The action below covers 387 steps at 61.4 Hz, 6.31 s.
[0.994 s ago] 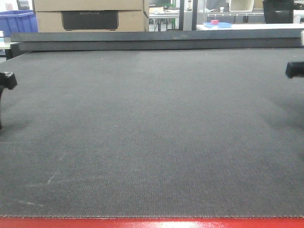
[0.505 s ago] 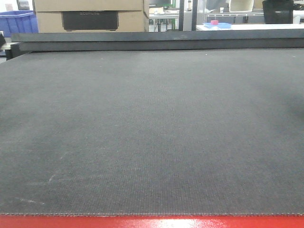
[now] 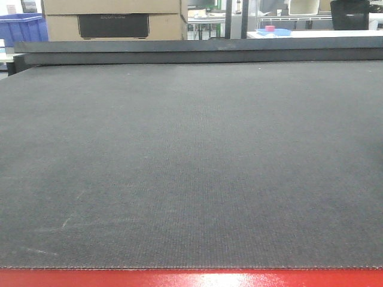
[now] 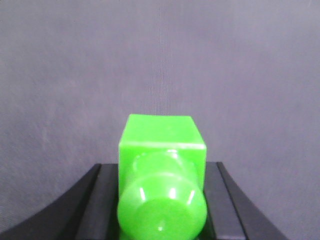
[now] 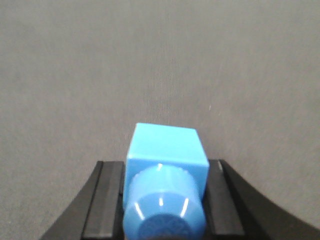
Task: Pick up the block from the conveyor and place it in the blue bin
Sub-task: 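Lift both held blocks up off the conveyor belt, then drive the base away from the conveyor holding both blocks, then drive up to the steel shelving with blue bins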
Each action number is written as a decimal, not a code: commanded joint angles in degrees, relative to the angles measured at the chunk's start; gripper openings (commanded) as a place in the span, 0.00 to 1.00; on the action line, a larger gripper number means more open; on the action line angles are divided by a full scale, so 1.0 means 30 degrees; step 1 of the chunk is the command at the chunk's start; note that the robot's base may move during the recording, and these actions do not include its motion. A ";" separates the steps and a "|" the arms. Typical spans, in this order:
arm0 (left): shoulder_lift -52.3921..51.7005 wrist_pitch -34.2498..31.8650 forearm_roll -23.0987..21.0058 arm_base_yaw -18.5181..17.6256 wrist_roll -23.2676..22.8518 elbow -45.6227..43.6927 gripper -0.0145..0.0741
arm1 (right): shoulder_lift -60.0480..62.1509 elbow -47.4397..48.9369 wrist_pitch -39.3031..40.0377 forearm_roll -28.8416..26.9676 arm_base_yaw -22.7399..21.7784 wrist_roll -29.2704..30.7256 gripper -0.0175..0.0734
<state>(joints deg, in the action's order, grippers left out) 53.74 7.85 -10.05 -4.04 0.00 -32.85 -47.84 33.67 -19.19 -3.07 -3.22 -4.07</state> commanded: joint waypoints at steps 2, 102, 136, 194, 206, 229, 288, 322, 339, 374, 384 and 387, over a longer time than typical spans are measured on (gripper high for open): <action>-0.2104 -0.1061 -0.0288 -0.0116 0.0000 0.1160 0.04 | 0.1604 -0.1402 0.2477 0.1024 -0.0014 0.0179 0.01; -0.9626 -0.1103 0.2661 -0.0116 0.0000 0.1697 0.04 | 0.9279 -0.2069 0.4035 0.1398 -0.0014 0.0179 0.01; -0.9626 -0.1097 0.2661 -0.0082 0.0000 0.1697 0.04 | 0.9279 -0.2069 0.4035 0.1398 -0.0014 0.0179 0.01; -0.9626 -0.1097 0.2661 -0.0082 0.0000 0.1697 0.04 | 0.9279 -0.2069 0.4035 0.1398 -0.0014 0.0179 0.01; -0.9626 -0.1097 0.2661 -0.0082 0.0000 0.1697 0.04 | 0.9279 -0.2069 0.4035 0.1398 -0.0014 0.0179 0.01; -0.9626 -0.1097 0.2661 -0.0082 0.0000 0.1697 0.04 | 0.9279 -0.2069 0.4035 0.1398 -0.0014 0.0179 0.01; -0.9626 -0.1097 0.2661 -0.0082 0.0000 0.1697 0.04 | 0.9279 -0.2069 0.4035 0.1398 -0.0014 0.0179 0.01; -0.9626 -0.1097 0.2661 -0.0082 0.0000 0.1697 0.04 | 0.9279 -0.2069 0.4035 0.1398 -0.0014 0.0179 0.01; -0.9626 -0.1097 0.2661 -0.0082 0.0000 0.1697 0.04 | 0.9279 -0.2069 0.4035 0.1398 -0.0014 0.0179 0.01; -0.9626 -0.1097 0.2661 -0.0082 0.0000 0.1697 0.04 | 0.9279 -0.2069 0.4035 0.1398 -0.0014 0.0179 0.01; -0.9626 -0.1097 0.2661 -0.0082 0.0000 0.1697 0.04 | 0.9279 -0.2069 0.4035 0.1398 -0.0014 0.0179 0.01; -0.9626 -0.1097 0.2661 -0.0082 0.0000 0.1697 0.04 | 0.9279 -0.2069 0.4035 0.1398 -0.0014 0.0179 0.01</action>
<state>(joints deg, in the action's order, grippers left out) 25.02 5.65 -1.83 -4.04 0.00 -27.73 -20.33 27.50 -8.25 0.67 -3.22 -3.98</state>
